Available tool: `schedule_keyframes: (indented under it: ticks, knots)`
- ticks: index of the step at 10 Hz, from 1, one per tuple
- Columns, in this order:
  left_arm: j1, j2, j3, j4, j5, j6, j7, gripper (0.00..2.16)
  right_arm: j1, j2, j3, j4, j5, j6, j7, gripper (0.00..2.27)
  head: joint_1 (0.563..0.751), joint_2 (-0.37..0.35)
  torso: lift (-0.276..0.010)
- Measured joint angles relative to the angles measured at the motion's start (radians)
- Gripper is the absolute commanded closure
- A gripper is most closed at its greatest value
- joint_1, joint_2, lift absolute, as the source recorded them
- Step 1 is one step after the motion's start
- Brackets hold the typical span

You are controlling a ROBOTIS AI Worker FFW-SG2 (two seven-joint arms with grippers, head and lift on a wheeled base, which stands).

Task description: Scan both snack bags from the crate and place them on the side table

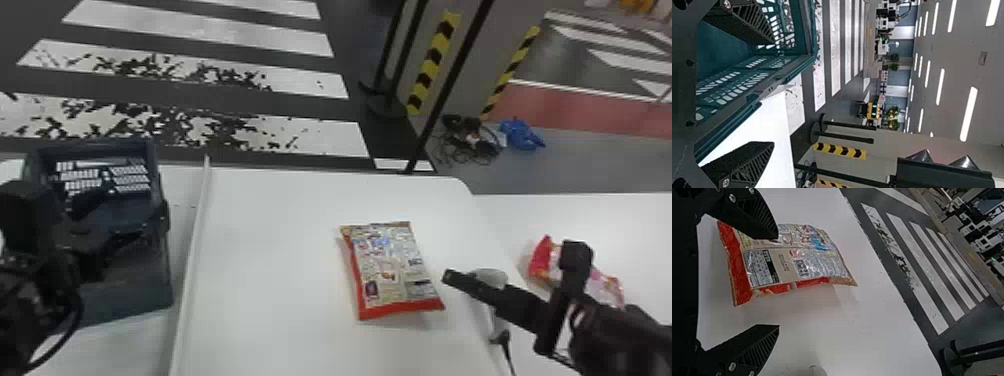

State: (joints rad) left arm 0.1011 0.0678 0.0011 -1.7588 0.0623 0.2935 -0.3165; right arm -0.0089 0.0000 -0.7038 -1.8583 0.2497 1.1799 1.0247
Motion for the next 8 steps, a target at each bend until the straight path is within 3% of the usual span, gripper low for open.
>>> schedule_keyframes:
  ticks: [6, 7, 8]
  knots:
    - [0.003, 0.003, -0.001, 0.002, 0.001, -0.002, 0.000, 0.08, -0.036, 0.000, 0.124, 0.170, 0.096, -0.099, 0.001, 0.19, 0.695, -0.208, -0.098]
    - [0.003, 0.003, -0.001, 0.002, 0.001, -0.003, 0.000, 0.08, -0.037, 0.000, 0.138, 0.190, 0.105, -0.104, 0.000, 0.73, 0.695, -0.201, -0.098]
    - [0.003, 0.003, -0.002, 0.002, 0.001, -0.003, -0.001, 0.08, -0.038, 0.000, 0.147, 0.204, 0.119, -0.131, 0.000, 2.01, 0.695, -0.197, -0.098]
